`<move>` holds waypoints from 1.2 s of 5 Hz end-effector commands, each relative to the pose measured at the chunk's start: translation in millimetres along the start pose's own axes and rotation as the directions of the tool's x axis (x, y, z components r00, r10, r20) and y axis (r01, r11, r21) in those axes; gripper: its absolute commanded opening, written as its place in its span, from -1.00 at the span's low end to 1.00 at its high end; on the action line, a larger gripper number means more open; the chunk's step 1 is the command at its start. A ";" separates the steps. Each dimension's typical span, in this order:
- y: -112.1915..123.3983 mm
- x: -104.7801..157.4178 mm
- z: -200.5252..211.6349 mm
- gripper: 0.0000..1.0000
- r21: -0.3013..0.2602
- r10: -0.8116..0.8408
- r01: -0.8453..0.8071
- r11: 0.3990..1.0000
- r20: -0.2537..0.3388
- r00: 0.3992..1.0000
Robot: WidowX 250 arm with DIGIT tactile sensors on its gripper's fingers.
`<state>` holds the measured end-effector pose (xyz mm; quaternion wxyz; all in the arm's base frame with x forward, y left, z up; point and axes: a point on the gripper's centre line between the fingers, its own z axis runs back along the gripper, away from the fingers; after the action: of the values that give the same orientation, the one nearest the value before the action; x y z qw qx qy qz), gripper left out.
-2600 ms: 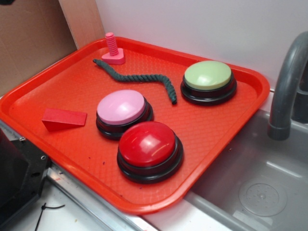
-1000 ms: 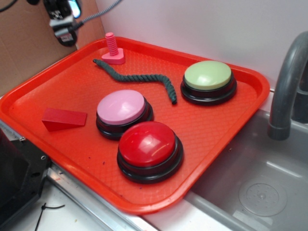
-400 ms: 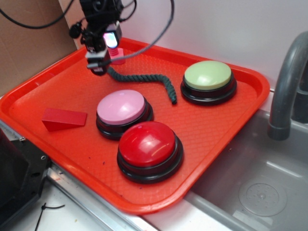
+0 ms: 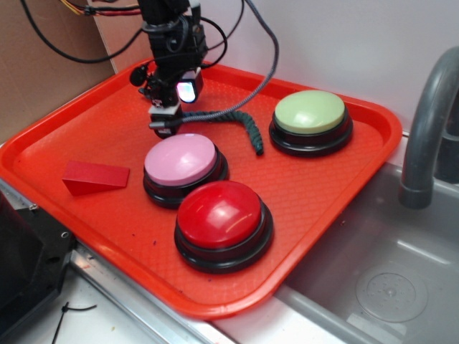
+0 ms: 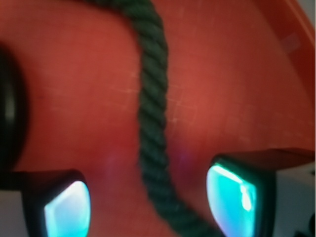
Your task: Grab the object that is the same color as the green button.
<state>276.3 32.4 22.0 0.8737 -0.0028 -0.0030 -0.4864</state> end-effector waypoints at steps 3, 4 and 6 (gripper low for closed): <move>0.7 14.2 10.6 -1.00 0.058 -0.019 0.018 0.998 0.022 1.000; -0.5 14.8 10.4 -1.00 0.056 -0.023 0.022 0.998 0.020 1.000; -2.4 15.1 17.4 -1.00 0.061 -0.006 0.007 0.998 -0.015 1.000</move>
<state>273.4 29.7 19.8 0.8724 0.0114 0.0202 -0.4882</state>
